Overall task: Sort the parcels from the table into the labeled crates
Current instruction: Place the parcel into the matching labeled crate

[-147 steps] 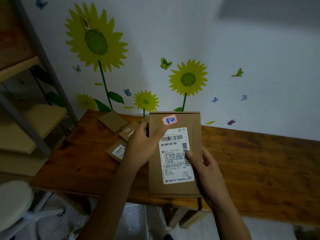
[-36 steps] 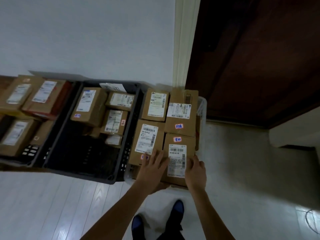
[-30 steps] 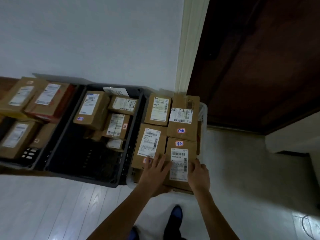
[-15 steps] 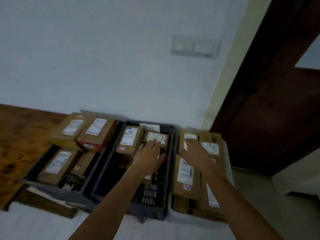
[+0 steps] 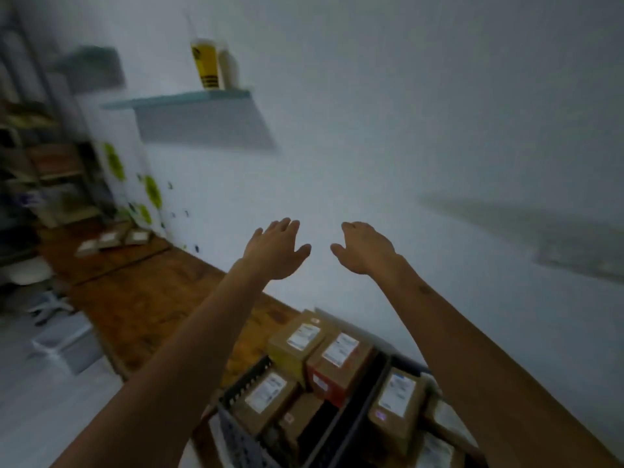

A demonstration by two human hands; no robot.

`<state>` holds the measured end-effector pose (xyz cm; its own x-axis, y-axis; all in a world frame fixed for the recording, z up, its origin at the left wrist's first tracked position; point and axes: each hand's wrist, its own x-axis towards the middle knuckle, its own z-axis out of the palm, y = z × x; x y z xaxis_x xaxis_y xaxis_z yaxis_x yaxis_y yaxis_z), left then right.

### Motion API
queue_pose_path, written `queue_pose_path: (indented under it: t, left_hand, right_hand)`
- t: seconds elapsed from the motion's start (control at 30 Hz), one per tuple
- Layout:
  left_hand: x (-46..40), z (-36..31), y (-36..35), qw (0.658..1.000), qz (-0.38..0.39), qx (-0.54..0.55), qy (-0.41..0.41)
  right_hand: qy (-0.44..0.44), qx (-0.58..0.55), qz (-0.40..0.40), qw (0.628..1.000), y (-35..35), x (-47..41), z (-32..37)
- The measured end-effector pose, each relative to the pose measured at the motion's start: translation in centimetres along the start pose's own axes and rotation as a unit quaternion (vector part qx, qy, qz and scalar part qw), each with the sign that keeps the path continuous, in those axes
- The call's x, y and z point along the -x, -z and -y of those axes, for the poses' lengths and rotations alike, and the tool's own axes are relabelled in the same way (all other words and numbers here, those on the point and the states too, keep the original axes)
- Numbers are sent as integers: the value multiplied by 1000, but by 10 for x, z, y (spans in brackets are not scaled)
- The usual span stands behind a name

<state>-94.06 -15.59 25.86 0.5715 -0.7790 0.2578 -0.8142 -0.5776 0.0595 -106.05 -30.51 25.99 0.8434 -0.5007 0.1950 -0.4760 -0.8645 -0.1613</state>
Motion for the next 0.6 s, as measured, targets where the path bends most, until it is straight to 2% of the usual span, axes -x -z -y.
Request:
queue_pose_path:
  t: [0.37,0.6]
  left_hand:
    - [29,201,111,971,-76,-92,207]
    - [70,357,144,951,-89,-107,275]
  right_hand:
    - [211,-30,-53,976,39,-127,230]
    - [300,-59,-52,951,15,-176,410]
